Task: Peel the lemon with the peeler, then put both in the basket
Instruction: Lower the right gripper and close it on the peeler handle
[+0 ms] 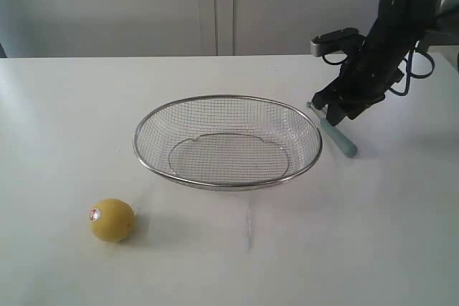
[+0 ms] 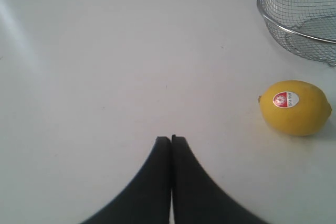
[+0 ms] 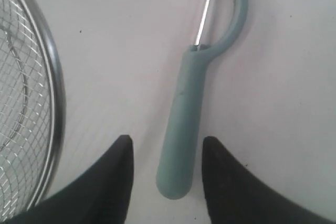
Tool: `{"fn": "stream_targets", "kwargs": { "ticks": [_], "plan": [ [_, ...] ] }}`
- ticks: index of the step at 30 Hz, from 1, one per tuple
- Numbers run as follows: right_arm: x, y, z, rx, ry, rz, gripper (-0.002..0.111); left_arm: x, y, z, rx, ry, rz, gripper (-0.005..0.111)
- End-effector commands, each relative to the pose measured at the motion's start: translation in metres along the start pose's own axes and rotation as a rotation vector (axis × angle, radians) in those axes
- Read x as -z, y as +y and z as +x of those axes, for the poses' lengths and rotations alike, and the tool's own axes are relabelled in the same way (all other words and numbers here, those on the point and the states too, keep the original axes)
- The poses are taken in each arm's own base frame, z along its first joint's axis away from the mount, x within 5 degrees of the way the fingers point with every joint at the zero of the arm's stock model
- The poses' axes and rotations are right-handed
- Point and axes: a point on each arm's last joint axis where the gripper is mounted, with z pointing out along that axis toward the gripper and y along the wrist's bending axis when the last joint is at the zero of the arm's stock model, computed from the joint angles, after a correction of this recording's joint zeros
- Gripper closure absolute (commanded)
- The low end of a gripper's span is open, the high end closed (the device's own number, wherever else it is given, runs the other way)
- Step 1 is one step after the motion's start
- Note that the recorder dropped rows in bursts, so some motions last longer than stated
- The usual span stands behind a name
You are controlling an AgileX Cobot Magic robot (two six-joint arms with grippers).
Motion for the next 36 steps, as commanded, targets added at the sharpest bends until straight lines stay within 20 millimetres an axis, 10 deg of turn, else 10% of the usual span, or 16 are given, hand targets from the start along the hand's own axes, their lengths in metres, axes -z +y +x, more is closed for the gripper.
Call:
{"fn": "stream_targets", "kwargs": {
  "ticks": [1,36],
  "plan": [
    [0.002,-0.005,-0.001,-0.038,-0.006,0.055,0.068,0.0,0.0,0.001,0.004,0.002,0.001,0.107],
    [-0.036,-0.007,0.004,-0.062,0.048,0.026,0.065,0.0,0.0,0.001,0.004,0.002,0.001,0.107]
  ]
}}
